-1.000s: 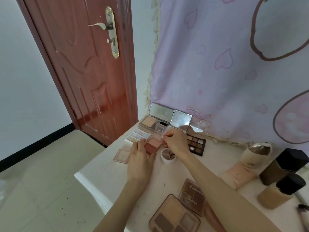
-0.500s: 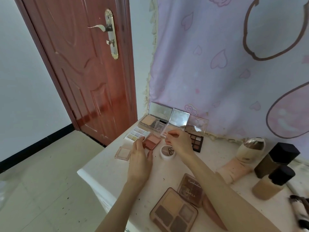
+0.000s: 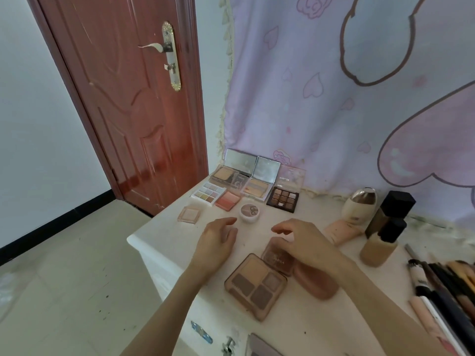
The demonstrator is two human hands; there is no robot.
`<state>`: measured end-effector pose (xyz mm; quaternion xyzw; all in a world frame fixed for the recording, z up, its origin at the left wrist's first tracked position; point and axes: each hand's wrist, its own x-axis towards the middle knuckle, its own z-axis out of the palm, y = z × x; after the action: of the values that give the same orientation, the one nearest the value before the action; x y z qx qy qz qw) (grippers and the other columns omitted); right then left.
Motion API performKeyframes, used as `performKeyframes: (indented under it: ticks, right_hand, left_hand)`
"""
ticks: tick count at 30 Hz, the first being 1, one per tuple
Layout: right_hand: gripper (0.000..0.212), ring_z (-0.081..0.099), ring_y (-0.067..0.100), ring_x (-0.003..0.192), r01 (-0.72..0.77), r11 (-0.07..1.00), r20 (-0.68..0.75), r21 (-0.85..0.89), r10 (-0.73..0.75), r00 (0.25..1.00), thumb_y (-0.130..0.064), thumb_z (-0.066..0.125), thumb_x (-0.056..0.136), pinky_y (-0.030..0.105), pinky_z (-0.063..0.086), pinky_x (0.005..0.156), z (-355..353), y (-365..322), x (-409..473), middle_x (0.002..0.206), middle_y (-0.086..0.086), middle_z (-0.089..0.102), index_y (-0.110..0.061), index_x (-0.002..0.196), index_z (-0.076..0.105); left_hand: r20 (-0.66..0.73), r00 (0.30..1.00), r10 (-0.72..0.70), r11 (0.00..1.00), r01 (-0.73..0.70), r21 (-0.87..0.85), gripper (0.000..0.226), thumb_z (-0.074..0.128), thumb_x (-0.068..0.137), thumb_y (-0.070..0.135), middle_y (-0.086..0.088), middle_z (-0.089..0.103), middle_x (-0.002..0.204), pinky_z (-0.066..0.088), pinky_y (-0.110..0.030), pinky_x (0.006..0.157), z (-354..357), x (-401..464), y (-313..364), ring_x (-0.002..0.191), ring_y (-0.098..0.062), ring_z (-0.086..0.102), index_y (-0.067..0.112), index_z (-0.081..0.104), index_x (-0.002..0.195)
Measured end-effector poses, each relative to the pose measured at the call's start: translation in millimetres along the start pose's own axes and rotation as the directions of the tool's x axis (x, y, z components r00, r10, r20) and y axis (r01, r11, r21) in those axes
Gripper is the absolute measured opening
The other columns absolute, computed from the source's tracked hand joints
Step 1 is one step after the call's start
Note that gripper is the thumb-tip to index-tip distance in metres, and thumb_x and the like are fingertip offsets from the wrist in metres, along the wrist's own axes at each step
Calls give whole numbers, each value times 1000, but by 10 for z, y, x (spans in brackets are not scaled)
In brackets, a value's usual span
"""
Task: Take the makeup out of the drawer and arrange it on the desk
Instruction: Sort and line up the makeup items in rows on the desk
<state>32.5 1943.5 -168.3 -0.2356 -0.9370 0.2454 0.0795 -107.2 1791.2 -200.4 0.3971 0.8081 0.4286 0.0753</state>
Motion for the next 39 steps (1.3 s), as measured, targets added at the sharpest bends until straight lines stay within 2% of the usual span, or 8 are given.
performKeyframes:
  ticks: [7, 13, 18, 21, 24, 29, 33, 39]
  right_hand:
    - [43, 49, 22, 116, 99, 969, 125, -228, -71, 990, -45, 53, 87, 38, 31, 104, 69, 81, -306, 131, -2, 51, -28, 127, 53]
    - [50, 41, 28, 123, 109, 938, 135, -328, -68, 989, -41, 53, 87, 40, 27, 106, 86, 87, -353, 139, 3, 46, -26, 134, 46]
    - [45, 44, 29, 114, 180, 969, -80, -167, -196, 977, -26, 63, 81, 28, 30, 97, 104, 122, -397, 125, 7, 54, -21, 126, 57]
    - [39, 47, 19, 108, 226, 965, -322, 132, -174, 931, -12, 67, 79, 13, 31, 87, -60, 138, -429, 116, 1, 59, -28, 114, 63]
    - [39, 54, 3, 92, 239, 860, -416, 451, -35, 909, -7, 59, 84, 7, 40, 77, -130, 102, -490, 103, -8, 64, -41, 101, 60]
    - [19, 53, 2, 60, 179, 658, -351, 732, 137, 926, -23, 54, 89, 20, 45, 67, -48, 120, -504, 71, -10, 65, -27, 93, 71]
    - [32, 51, 21, 69, 115, 455, -199, 883, 142, 969, -46, 55, 78, 33, 42, 67, -53, 160, -498, 81, 14, 68, -22, 84, 76]
    - [46, 67, 25, 97, 147, 153, -168, 977, 139, 976, -46, 65, 75, 24, 54, 75, -55, 173, -505, 104, 15, 70, -7, 98, 70]
  left_hand:
    - [168, 980, 102, 994, -105, 8, 39, 46, 95, 28, 6, 43, 139, 23, -23, 109, 60, -281, 89, 129, -10, 35, 24, 44, 134]
    - [117, 971, 207, 933, -232, 274, 40, 45, 95, 33, 8, 43, 140, 19, -27, 110, 233, -417, 73, 132, -10, 31, 27, 46, 134]
    - [30, 975, 222, 939, -222, 262, 36, 49, 92, 36, 12, 50, 133, 22, -20, 104, 280, -396, 25, 126, -6, 37, 29, 52, 127]
    - [20, 979, 205, 938, -202, 283, 35, 47, 92, 37, 14, 50, 131, 23, -23, 104, 304, -392, 22, 124, -6, 38, 30, 53, 126]
    - [-1, 979, 204, 926, -193, 324, 33, 45, 93, 36, 14, 50, 130, 18, -19, 101, 335, -379, 52, 124, -6, 36, 30, 53, 125]
    - [-159, 967, 198, 956, -155, 248, 40, 52, 91, 35, 8, 51, 129, 19, -23, 93, 339, -377, 215, 118, -12, 42, 26, 46, 130]
    - [-151, 921, 360, 933, -354, 65, 57, 66, 82, 32, 15, 48, 124, 25, -22, 94, 216, -274, 587, 114, -3, 38, 29, 41, 133]
    - [-210, 904, 372, 909, -401, -115, 33, 68, 80, 9, 23, 58, 87, 35, -1, 69, 259, -234, 889, 78, 12, 50, 38, 53, 86]
